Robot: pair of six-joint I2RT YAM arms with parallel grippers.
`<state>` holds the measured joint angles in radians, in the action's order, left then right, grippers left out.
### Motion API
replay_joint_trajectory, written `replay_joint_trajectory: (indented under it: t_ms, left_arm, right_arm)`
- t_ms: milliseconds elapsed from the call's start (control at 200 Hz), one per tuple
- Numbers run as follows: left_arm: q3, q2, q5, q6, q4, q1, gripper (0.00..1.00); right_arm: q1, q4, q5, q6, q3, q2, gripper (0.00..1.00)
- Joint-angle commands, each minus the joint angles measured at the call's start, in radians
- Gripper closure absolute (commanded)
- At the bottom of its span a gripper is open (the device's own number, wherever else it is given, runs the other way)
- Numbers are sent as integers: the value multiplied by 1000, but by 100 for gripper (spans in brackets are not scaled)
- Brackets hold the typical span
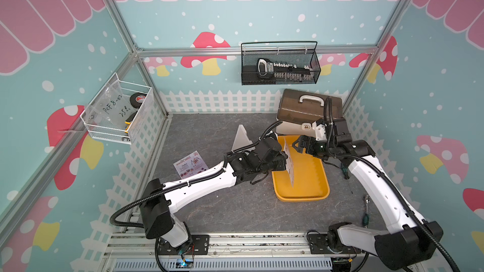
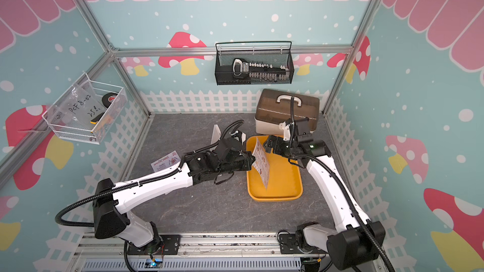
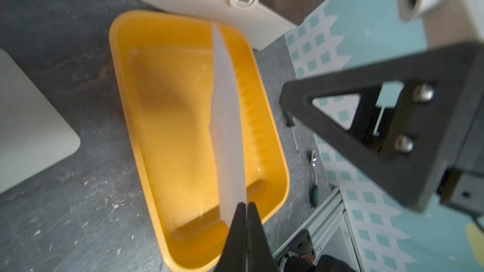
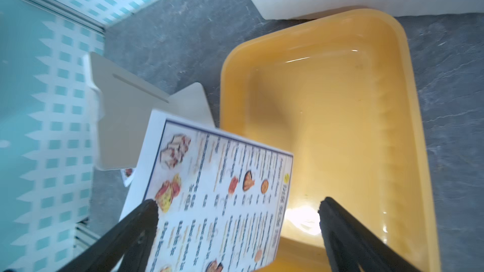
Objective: Replace the menus in the menu holders
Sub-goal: Pick up the menu from the storage box.
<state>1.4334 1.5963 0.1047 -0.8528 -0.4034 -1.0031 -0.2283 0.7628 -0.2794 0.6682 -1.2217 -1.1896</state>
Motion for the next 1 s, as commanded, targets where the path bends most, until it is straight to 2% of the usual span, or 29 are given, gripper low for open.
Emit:
replay_joint_trajectory:
  t_ms: [0, 85, 185, 480, 595, 765, 996]
  left_arm:
    - [49, 14, 101, 26, 67, 22, 96]
    - [65, 26, 117, 37, 114, 45, 96]
    - [100, 45, 134, 55, 144, 66, 96]
    - [165, 99, 176, 46, 226, 85, 96]
    - [168, 106, 191, 30, 252, 85, 98]
    - [179, 114, 194, 32, 274, 84, 99]
    - [173, 108, 188, 30, 280, 86, 99]
  right_arm:
    - [1, -124, -84, 232, 77, 100, 2]
    - [0, -304, -115, 434, 191, 179, 2]
    - [-4, -575, -116, 741, 360, 247, 8]
    - [-83, -770, 20, 1089, 410, 238, 11]
    - [-120, -816, 54, 1189, 427, 231, 11]
    - [-160, -866, 97, 1267, 436, 204, 10]
    - [-195, -928, 120, 1294, 413, 152, 10]
